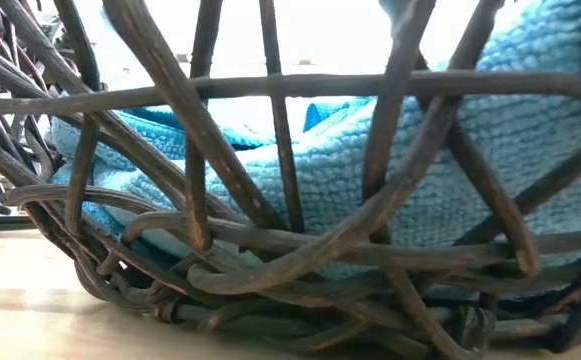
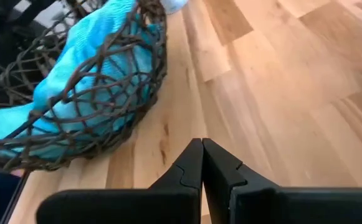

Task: Sort microfiber towel by color & place in baskets
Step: Return to Home Position

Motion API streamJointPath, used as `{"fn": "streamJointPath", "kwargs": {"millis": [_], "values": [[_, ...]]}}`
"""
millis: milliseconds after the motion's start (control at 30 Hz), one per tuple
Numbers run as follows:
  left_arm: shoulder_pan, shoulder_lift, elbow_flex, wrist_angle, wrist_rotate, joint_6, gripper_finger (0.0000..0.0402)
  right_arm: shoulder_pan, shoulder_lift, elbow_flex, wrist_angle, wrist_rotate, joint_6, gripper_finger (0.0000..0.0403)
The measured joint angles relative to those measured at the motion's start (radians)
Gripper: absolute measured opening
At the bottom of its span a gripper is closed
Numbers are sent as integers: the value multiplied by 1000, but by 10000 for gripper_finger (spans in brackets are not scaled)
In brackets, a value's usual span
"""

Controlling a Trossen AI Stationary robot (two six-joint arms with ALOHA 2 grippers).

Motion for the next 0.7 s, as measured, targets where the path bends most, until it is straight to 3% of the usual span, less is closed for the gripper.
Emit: {"fn": "streamJointPath", "kwargs": {"millis": [533,700], "values": [[0,0,0,1,0,0,1,0,-3,1,-13,18,21,0],[0,0,0,1,1,0,1,3,-93,-1,-9,20,19,0]]}}
